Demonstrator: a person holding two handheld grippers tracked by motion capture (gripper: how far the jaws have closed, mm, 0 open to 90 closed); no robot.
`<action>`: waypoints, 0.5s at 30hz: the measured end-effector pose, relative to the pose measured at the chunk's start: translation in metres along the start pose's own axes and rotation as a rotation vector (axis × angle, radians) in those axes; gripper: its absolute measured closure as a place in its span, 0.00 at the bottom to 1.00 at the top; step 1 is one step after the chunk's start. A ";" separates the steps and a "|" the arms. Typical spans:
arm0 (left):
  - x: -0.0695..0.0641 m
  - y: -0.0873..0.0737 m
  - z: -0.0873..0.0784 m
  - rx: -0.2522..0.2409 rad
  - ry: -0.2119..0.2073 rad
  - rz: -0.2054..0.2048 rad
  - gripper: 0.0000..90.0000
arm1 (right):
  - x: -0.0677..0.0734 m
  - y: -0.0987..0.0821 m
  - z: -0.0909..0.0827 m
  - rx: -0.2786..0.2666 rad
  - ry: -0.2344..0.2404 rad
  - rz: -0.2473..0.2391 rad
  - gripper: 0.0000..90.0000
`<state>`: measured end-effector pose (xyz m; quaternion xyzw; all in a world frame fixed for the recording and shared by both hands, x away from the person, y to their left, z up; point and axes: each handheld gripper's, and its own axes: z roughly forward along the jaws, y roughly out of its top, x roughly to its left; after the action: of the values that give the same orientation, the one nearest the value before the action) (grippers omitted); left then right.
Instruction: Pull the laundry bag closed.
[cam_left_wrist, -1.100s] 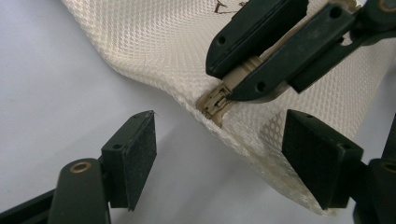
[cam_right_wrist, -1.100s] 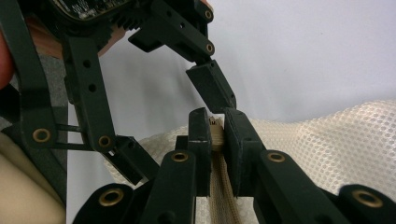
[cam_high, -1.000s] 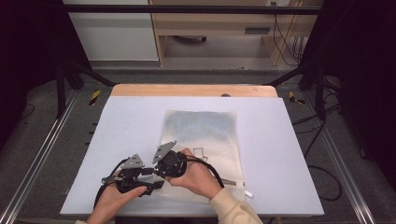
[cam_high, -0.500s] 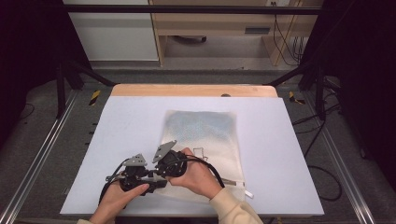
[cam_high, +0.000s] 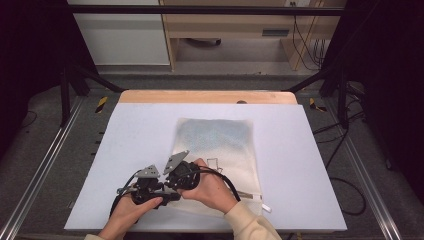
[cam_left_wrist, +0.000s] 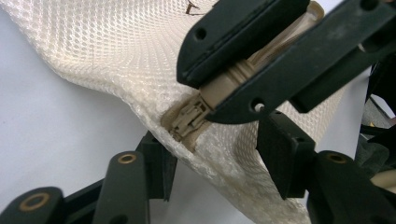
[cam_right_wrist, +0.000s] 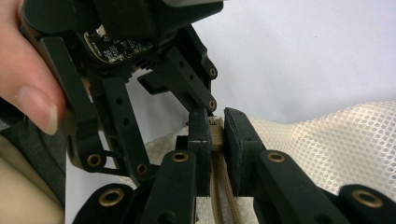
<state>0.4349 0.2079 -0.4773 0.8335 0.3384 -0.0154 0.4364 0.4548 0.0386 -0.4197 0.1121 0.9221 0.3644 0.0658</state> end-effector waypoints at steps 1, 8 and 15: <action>0.000 0.000 0.000 0.000 0.000 0.000 0.56 | 0.000 0.000 0.000 0.000 0.000 0.000 0.91; 0.002 0.000 0.001 -0.003 -0.006 -0.009 0.60 | 0.000 0.000 0.000 -0.001 0.000 0.006 0.91; 0.004 0.000 -0.001 -0.017 -0.020 -0.024 0.64 | 0.001 0.000 -0.001 -0.001 -0.002 0.018 0.91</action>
<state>0.4382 0.2106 -0.4779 0.8256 0.3441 -0.0261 0.4465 0.4538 0.0383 -0.4193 0.1205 0.9209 0.3652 0.0636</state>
